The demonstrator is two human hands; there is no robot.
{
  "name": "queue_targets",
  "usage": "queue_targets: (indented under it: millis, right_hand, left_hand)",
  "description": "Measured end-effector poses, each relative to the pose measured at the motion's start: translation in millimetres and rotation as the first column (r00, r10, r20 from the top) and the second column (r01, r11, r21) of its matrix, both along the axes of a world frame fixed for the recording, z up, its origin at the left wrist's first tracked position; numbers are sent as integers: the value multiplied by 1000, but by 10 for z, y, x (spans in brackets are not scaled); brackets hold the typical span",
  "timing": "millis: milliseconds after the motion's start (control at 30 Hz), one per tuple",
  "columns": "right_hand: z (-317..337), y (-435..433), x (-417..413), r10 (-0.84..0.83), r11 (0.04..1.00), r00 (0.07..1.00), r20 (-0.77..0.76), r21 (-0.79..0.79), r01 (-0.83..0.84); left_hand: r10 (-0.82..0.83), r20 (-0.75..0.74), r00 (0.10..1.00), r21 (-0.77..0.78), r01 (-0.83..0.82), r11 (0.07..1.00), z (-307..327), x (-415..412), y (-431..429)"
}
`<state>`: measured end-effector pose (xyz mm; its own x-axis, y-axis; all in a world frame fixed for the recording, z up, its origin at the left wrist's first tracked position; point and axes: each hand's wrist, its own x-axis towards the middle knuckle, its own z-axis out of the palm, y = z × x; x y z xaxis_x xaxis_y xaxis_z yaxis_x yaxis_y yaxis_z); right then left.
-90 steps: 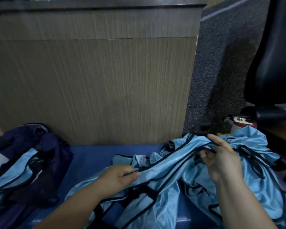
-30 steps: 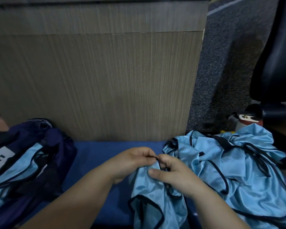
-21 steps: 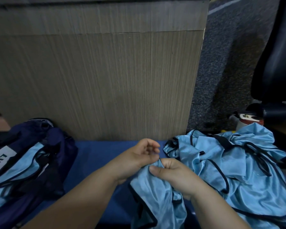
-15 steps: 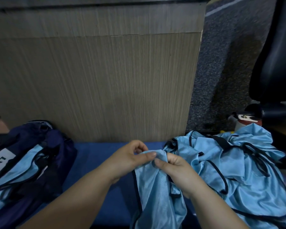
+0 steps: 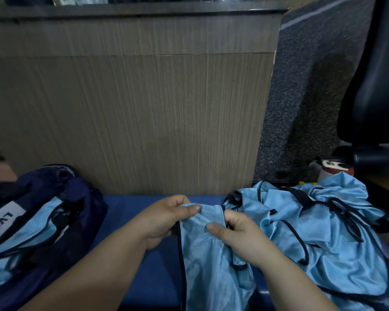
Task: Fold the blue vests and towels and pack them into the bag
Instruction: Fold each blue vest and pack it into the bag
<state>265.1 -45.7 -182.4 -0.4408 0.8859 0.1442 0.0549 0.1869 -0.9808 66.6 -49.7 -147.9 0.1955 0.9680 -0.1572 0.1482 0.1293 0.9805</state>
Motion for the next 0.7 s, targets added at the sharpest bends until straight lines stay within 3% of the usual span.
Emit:
queue_targets:
  millis: [133,267,533,700]
  right_hand:
    - [-9,20,-15,-69,992,985,161,120,50]
    - [73,27,-108,-97,983,976,195,171,64]
    - [616,140,-436,-143,956,953,266,285,64]
    - [998,120,-621,-171,944,915,364,325,47]
  left_hand:
    - [87,-156,984,128,-67,989,10,-53,-13]
    - [154,-299,942,240,-82,967,97,-150,1]
    - [170,-273,947,269,-95,958,625,-332,-23]
    - [301,-460,835,374,-125,919,967,-470,-80]
